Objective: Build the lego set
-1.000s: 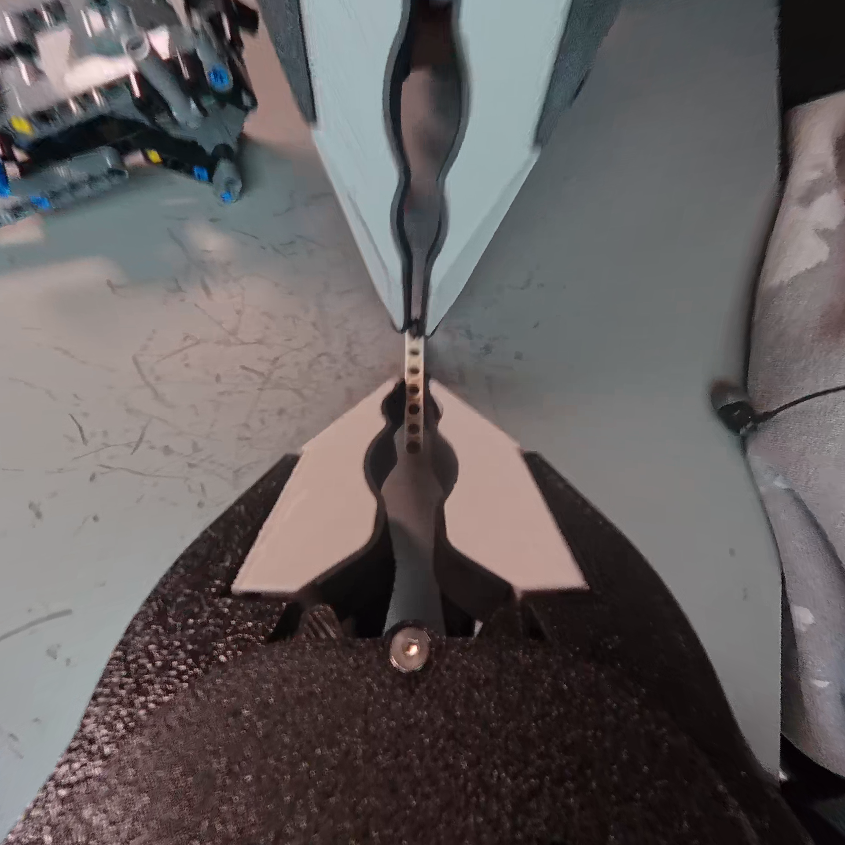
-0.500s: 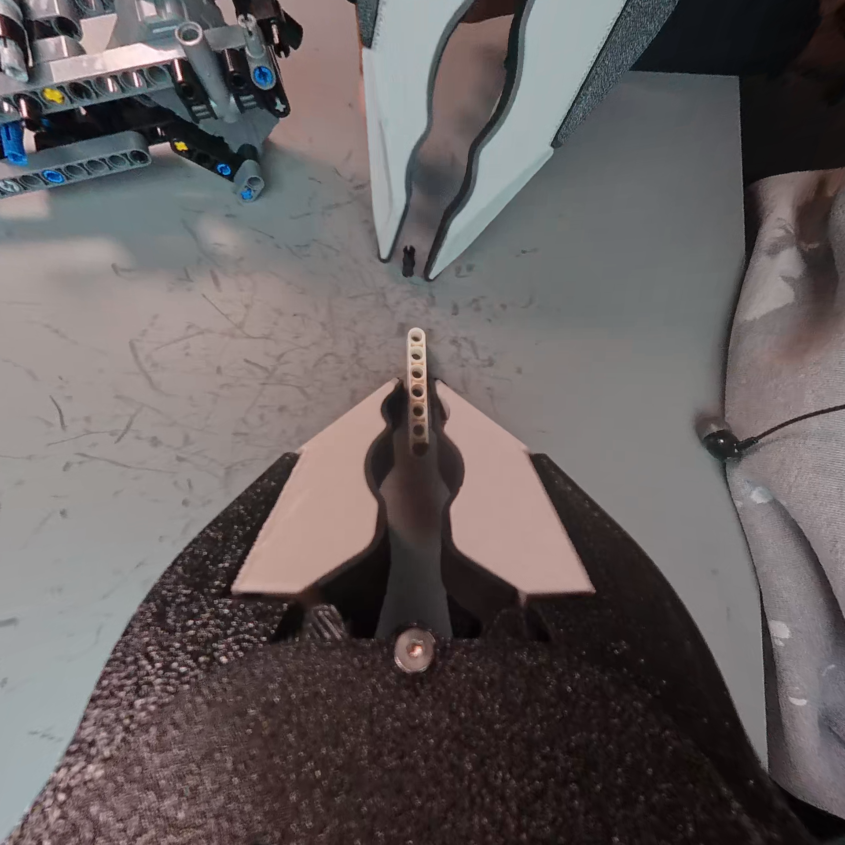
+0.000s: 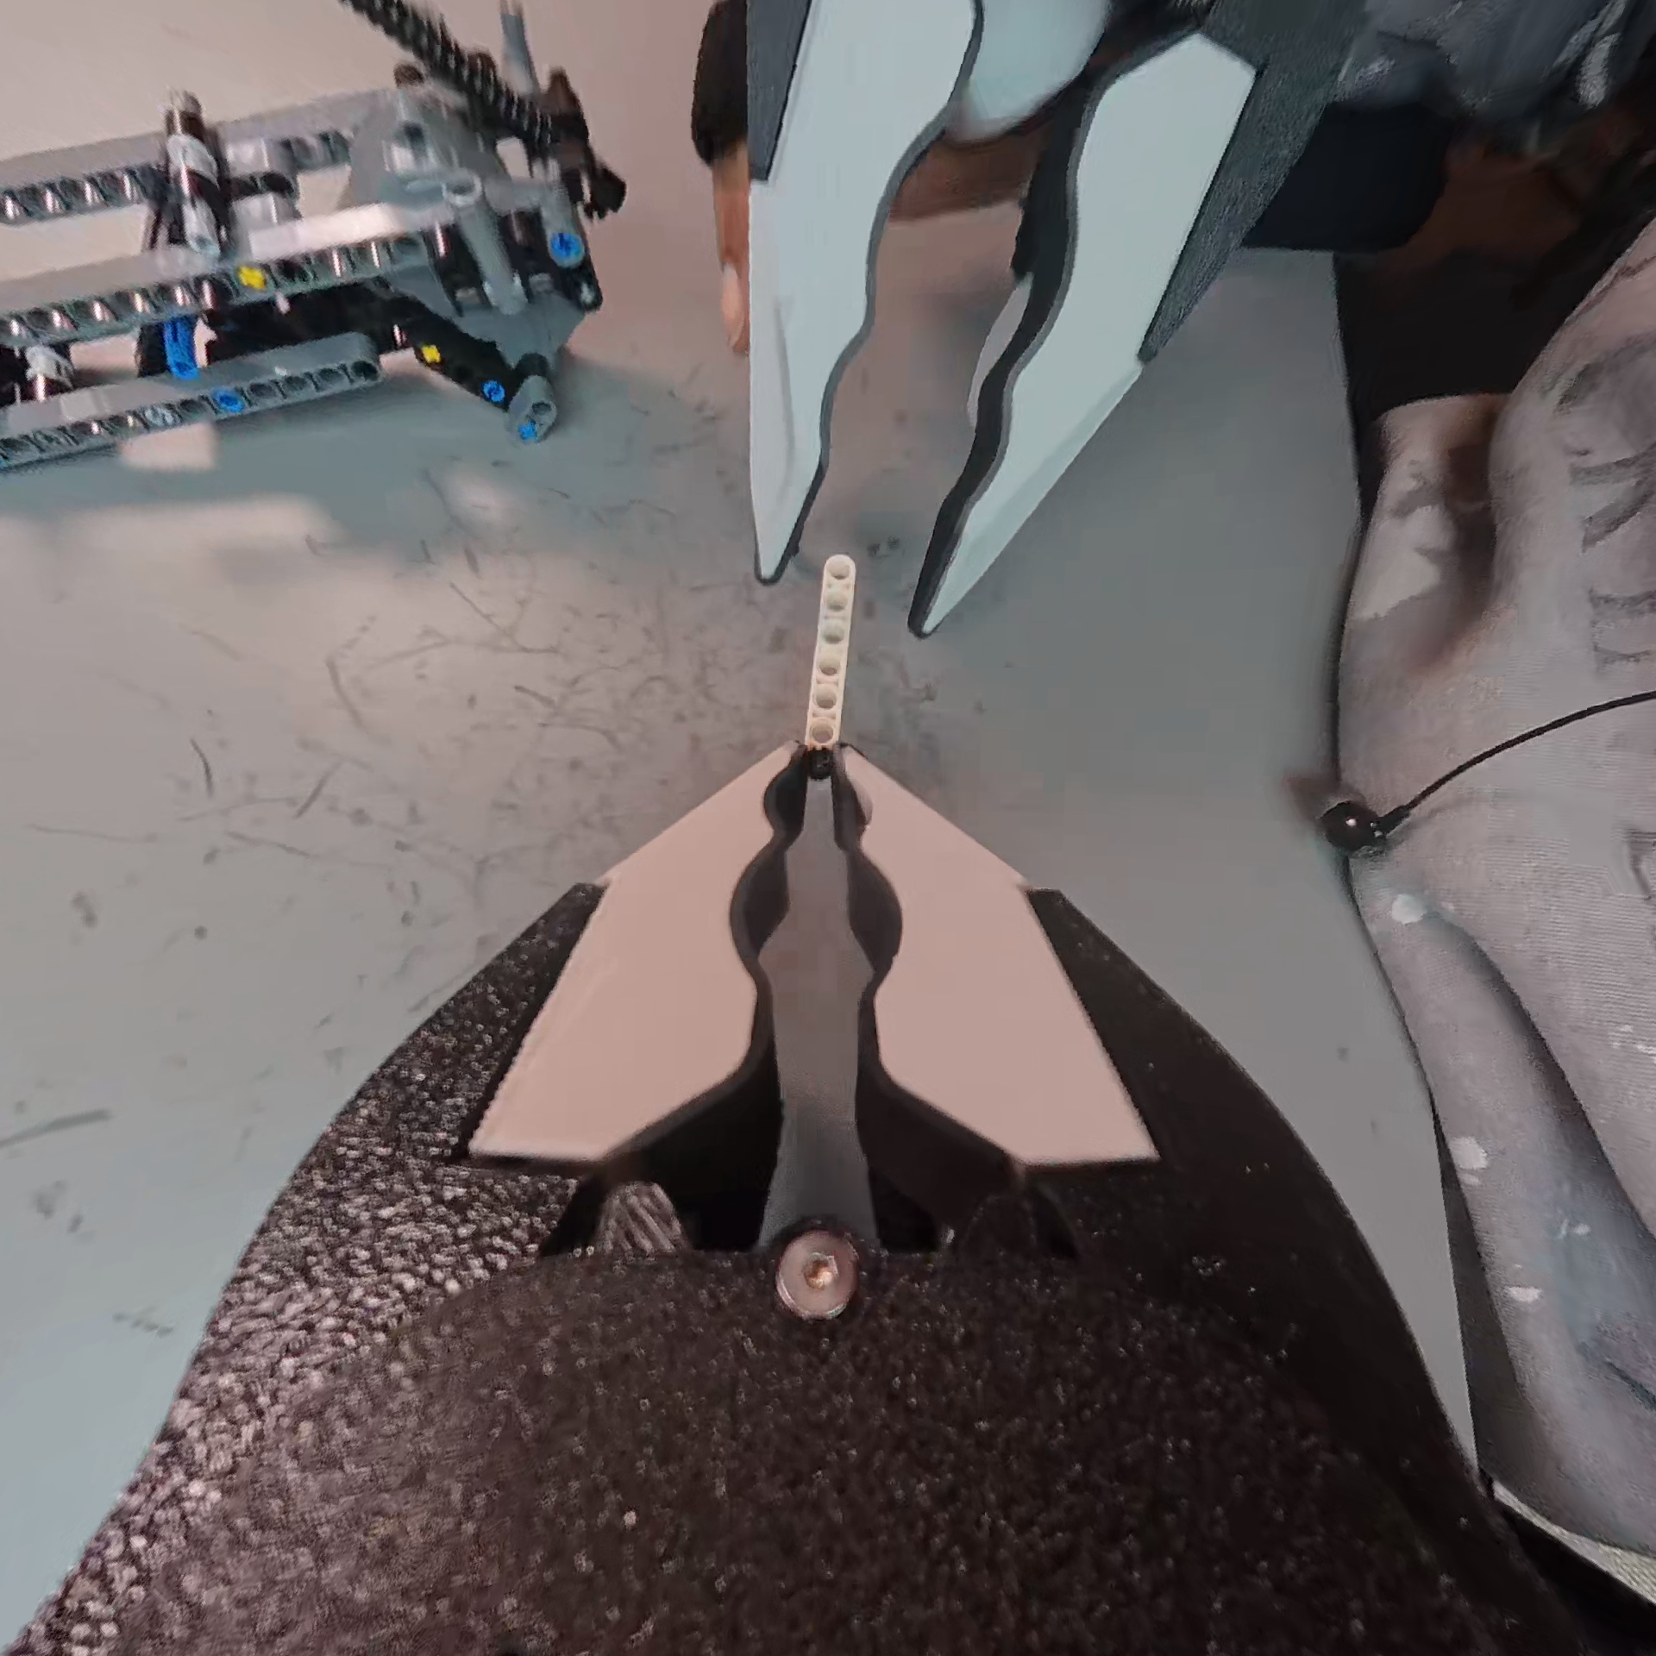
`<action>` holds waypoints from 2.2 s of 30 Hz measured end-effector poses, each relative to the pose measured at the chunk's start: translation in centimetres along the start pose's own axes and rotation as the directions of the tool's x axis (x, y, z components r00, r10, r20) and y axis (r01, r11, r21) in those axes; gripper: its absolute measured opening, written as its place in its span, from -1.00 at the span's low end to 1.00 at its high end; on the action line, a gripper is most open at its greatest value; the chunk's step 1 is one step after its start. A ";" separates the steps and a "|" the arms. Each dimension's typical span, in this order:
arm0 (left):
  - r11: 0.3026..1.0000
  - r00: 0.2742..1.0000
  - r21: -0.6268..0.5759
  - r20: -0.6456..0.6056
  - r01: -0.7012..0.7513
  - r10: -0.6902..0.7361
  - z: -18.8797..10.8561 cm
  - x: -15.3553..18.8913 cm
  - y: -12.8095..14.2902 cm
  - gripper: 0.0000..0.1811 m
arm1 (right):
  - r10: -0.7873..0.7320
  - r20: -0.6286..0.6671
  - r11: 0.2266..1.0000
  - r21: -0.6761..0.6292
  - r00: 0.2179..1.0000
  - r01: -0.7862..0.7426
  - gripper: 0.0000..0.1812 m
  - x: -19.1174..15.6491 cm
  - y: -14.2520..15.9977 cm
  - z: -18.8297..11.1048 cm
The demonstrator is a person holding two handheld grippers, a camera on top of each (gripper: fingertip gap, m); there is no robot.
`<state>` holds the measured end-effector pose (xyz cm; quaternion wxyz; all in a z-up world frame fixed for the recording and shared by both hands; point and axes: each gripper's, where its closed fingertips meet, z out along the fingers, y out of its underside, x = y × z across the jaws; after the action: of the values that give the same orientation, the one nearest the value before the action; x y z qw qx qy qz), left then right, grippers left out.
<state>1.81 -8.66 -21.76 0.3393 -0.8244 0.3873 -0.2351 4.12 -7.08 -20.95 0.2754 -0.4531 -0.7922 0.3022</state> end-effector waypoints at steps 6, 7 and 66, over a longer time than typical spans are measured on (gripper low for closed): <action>0.985 0.997 0.164 -0.044 -0.056 0.064 -1.0 1.6 -2.9 -0.93 | 0.021 0.042 0.990 0.141 0.999 -0.027 -0.81 -0.8 -2.2 -0.3; 0.983 0.996 0.168 -0.042 -0.067 0.075 -0.9 1.8 -3.1 -0.93 | 0.013 0.042 0.988 0.153 0.999 -0.019 -0.91 -0.9 -2.4 -0.4; 0.353 0.923 0.853 -0.367 0.384 -0.118 -13.0 -0.8 -13.4 -1.00 | 0.304 0.089 0.766 0.569 0.949 -0.299 -0.93 3.5 -6.0 -6.0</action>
<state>-0.64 -6.65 -3.38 0.6441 -0.5159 0.1006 -0.5558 3.52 -5.04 -12.05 0.3504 -0.4709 -0.5794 0.5655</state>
